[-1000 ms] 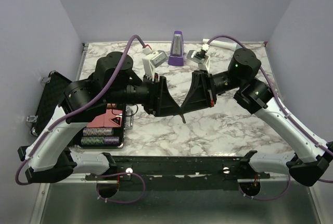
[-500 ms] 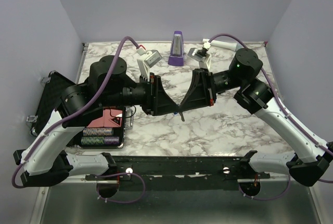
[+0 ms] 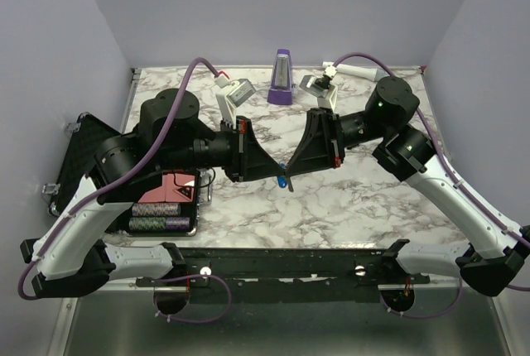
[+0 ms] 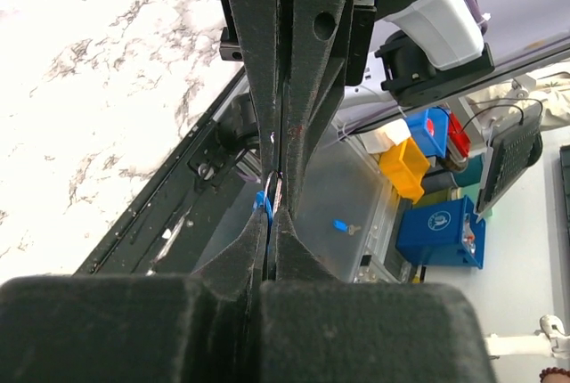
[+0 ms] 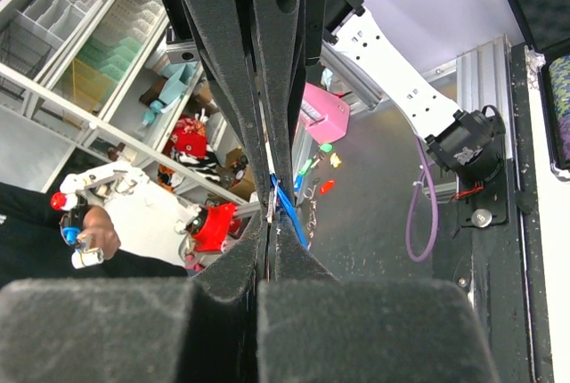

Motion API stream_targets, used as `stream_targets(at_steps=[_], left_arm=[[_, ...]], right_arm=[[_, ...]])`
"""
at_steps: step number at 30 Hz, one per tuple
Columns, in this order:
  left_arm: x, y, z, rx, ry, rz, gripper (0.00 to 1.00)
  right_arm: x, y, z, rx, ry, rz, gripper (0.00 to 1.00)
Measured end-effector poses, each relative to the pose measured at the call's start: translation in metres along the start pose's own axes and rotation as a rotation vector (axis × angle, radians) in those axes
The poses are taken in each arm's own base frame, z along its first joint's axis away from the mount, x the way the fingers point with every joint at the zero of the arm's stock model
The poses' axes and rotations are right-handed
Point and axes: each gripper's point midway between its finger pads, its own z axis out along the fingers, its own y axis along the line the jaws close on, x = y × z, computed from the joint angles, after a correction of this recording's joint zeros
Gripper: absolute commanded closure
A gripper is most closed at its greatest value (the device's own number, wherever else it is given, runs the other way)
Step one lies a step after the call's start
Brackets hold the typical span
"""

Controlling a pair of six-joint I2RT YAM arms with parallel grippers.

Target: Remove the keys from the keyring

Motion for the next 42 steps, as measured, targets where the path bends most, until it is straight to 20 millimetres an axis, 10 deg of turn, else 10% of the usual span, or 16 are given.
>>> stream_targets(at_steps=[11, 22, 42], left_arm=[[-0.006, 0.018, -0.004, -0.080, -0.097, -0.051, 1.00], [-0.031, 0.027, -0.009, -0.142, -0.249, -0.110, 1.00], [-0.054, 0.026, -0.008, -0.159, -0.372, -0.167, 1.00]], right_arm=[[-0.010, -0.020, 0.003, 0.065, -0.114, 0.050, 0.77], [-0.039, -0.025, -0.001, 0.091, -0.340, 0.074, 0.76], [-0.064, -0.028, -0.007, 0.105, -0.485, 0.062, 0.99]])
